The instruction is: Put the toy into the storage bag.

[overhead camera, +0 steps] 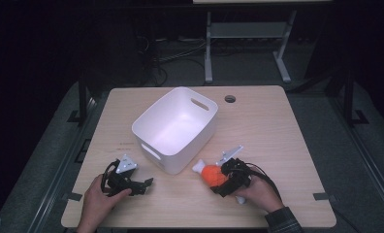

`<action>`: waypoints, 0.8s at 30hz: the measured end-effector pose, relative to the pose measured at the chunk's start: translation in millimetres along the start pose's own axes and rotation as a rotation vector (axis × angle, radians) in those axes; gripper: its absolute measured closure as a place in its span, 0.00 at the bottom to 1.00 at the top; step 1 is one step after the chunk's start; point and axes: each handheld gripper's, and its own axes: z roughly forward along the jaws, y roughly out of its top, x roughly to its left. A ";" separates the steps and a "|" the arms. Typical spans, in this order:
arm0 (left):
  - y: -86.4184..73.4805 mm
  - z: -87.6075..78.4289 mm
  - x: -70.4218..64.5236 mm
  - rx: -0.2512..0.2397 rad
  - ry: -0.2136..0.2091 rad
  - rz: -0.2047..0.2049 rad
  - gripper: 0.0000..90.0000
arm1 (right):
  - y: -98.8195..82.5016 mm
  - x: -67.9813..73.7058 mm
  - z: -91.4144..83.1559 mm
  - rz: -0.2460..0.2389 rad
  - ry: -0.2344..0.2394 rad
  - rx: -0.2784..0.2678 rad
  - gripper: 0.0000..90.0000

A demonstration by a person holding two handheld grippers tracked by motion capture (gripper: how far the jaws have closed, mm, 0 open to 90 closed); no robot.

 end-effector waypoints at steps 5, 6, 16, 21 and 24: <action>0.0 0.0 0.0 0.000 0.000 0.000 0.14 | -1.0 -0.7 -2.3 -0.014 -0.001 -0.003 0.24; 0.0 0.0 0.0 0.000 0.000 0.000 0.14 | -1.0 -0.6 -3.0 -0.010 0.002 -0.005 0.26; 0.0 0.0 0.0 0.000 0.000 0.000 0.14 | -1.4 -1.5 -6.0 -0.019 0.008 -0.003 0.29; 0.0 0.0 0.0 0.000 0.000 0.000 0.14 | -2.1 -2.9 -10.1 -0.018 0.007 -0.007 0.28; 0.0 0.0 0.0 0.000 0.000 0.000 0.14 | -2.6 -3.6 -12.8 -0.017 0.008 -0.011 0.28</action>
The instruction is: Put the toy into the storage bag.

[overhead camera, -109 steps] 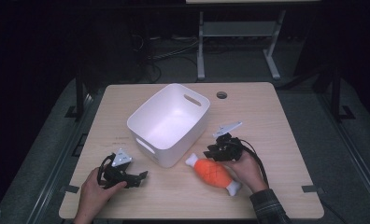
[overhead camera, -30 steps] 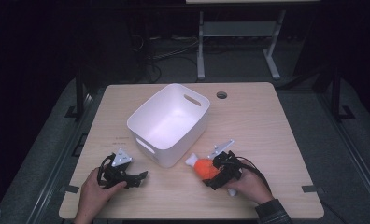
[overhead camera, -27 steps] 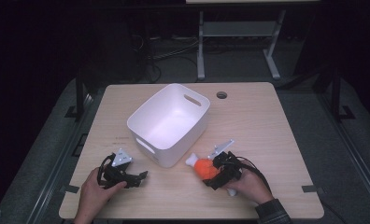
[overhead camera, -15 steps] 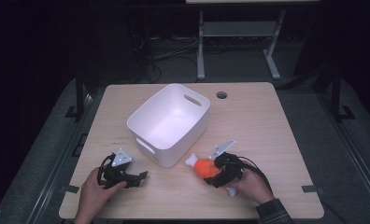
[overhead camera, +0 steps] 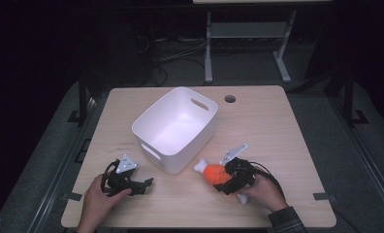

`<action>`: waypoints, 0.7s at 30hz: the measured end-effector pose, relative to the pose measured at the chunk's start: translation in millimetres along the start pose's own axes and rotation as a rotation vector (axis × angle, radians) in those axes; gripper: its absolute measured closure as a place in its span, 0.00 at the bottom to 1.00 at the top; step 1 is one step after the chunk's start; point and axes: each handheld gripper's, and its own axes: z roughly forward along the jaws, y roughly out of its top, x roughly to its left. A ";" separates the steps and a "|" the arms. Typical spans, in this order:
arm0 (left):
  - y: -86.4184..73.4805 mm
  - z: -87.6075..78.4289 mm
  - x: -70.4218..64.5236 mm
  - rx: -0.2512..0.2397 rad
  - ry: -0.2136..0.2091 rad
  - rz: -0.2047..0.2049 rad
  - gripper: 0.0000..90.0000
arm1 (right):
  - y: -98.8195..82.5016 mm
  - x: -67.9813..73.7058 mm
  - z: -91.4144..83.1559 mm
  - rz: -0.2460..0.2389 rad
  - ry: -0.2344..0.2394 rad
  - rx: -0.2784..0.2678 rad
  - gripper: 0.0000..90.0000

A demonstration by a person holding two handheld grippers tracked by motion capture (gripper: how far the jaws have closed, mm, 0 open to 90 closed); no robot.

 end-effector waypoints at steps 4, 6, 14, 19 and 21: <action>0.0 0.0 0.0 0.000 0.000 0.000 0.14 | 0.0 -1.1 -6.5 0.002 -0.003 -0.007 0.28; 0.0 0.0 0.0 0.000 0.000 0.000 0.14 | 0.1 -1.1 -7.7 0.004 -0.001 -0.008 0.28; 0.0 0.1 -0.1 -0.001 0.001 -0.001 0.14 | 2.6 0.7 -15.2 -0.008 -0.001 -0.014 0.28; 0.0 0.0 0.0 0.000 0.000 0.000 0.14 | 4.1 1.2 -18.9 -0.020 0.003 -0.016 0.28; 0.0 0.0 0.0 0.000 0.000 0.001 0.14 | 5.1 1.0 -20.5 -0.022 0.003 -0.018 0.28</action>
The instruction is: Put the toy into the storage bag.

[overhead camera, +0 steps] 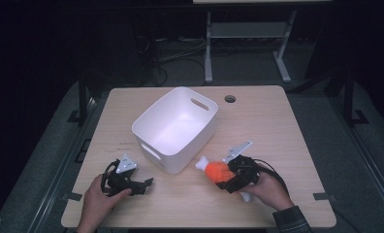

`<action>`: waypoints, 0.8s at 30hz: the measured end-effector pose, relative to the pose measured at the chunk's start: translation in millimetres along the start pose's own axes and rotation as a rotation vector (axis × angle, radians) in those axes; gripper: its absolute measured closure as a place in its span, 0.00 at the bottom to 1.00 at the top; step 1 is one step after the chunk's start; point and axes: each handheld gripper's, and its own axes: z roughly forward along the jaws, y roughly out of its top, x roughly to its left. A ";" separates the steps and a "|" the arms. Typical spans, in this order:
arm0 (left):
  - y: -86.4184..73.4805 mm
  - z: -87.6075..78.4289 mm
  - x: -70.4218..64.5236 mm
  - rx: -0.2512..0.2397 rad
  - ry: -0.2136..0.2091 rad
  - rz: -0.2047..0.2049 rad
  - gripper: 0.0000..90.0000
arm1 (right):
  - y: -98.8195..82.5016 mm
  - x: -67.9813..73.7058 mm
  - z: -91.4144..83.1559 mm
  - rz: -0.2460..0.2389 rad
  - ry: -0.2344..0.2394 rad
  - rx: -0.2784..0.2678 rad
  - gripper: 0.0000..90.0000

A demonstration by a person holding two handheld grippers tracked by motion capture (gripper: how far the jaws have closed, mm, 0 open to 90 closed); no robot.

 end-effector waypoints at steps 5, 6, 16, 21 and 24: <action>0.0 0.0 0.0 0.000 -0.001 0.000 0.14 | 6.1 -1.0 -7.7 -0.018 -0.007 -0.012 0.28; 0.0 0.0 -0.1 -0.001 0.000 -0.001 0.14 | 6.1 -1.0 -7.7 -0.018 -0.007 -0.012 0.28; 0.0 0.0 -0.1 -0.001 -0.001 -0.002 0.14 | 16.5 -1.7 -25.3 -0.040 0.000 -0.047 0.28; 0.1 0.0 -0.1 0.000 -0.001 -0.002 0.14 | 21.4 -3.7 -36.7 -0.046 0.006 -0.062 0.28; 0.1 0.0 -0.1 0.000 -0.001 -0.002 0.14 | 23.4 -3.8 -41.3 -0.051 0.003 -0.063 0.28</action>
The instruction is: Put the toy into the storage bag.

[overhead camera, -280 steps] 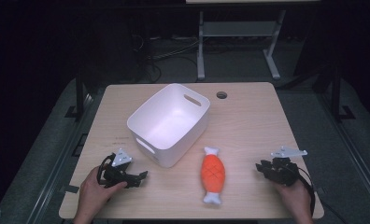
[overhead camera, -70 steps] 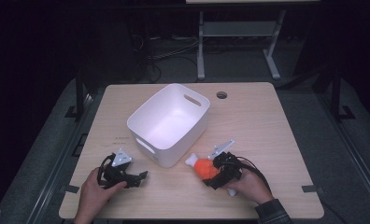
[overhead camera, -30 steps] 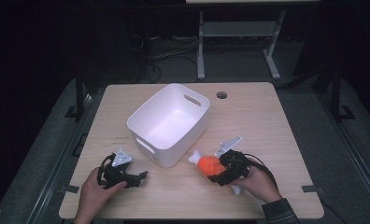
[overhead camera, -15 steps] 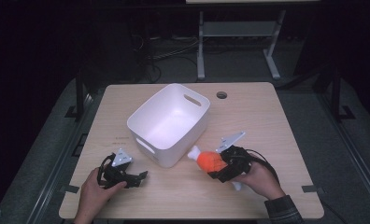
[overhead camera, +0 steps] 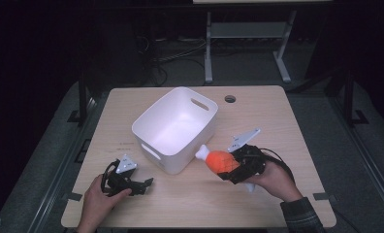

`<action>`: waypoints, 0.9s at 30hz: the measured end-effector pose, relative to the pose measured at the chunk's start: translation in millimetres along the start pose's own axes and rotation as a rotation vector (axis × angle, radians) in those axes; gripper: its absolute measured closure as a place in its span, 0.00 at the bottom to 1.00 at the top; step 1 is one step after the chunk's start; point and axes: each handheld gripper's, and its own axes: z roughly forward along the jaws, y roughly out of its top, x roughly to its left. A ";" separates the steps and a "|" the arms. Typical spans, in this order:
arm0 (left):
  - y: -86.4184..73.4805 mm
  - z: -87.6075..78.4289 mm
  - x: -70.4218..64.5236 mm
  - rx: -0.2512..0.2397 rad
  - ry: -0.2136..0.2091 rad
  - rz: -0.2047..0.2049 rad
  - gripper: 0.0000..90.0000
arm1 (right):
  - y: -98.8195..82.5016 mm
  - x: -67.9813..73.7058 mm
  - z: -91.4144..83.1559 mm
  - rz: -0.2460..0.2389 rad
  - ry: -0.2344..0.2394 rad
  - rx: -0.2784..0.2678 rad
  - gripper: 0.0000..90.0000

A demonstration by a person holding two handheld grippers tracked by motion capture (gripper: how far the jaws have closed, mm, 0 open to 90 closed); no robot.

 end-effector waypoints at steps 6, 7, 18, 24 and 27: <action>0.1 -0.2 0.0 0.002 -0.001 0.000 0.14 | 6.0 -0.5 -9.2 -0.014 0.003 -0.014 0.28; 0.2 -0.3 0.1 0.004 -0.001 0.001 0.14 | 6.8 -0.4 -10.3 -0.012 0.004 -0.013 0.28; 0.2 -0.6 0.4 0.008 -0.001 0.005 0.14 | 18.7 -1.6 -26.5 -0.038 0.018 -0.040 0.28; 0.2 -0.3 0.1 0.005 -0.001 0.001 0.14 | 26.6 -2.0 -32.4 -0.050 0.019 -0.050 0.28; 0.2 -0.3 0.1 0.004 -0.001 0.001 0.14 | 31.3 -2.1 -35.5 -0.056 0.019 -0.056 0.28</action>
